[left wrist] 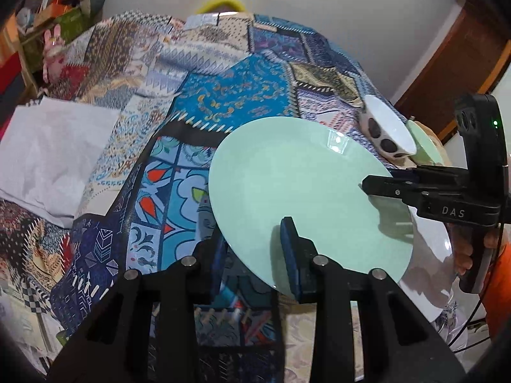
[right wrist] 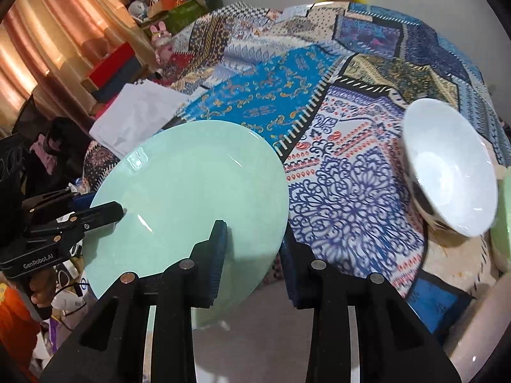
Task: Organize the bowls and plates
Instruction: 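Carry the mint green plate with both tools and lower it onto the white plate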
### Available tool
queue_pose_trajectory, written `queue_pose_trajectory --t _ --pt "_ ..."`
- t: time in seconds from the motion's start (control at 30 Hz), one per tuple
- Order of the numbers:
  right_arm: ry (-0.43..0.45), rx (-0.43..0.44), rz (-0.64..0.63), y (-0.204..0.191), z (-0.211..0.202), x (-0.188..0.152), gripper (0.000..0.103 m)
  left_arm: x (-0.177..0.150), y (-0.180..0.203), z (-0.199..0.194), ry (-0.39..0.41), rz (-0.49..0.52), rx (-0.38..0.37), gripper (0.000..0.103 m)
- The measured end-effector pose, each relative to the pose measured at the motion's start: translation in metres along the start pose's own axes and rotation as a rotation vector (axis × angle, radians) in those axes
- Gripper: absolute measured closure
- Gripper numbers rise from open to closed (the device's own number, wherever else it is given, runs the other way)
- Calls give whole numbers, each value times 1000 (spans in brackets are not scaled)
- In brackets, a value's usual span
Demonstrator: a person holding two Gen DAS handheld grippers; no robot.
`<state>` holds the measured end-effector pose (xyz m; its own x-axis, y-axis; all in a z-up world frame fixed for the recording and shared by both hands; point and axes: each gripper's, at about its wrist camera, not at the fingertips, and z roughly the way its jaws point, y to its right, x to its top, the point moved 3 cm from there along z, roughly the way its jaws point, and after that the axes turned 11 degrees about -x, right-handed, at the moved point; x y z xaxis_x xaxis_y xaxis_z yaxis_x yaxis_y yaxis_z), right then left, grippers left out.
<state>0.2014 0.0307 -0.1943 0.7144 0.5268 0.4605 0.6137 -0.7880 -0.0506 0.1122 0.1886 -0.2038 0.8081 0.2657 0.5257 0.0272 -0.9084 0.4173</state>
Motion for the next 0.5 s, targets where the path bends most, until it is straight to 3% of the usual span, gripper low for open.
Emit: queue_pose_trajectory --t 0.5 --pt "102 -27 47 22 -58 -39 73 -13 66 -28 41 97 -29 70"
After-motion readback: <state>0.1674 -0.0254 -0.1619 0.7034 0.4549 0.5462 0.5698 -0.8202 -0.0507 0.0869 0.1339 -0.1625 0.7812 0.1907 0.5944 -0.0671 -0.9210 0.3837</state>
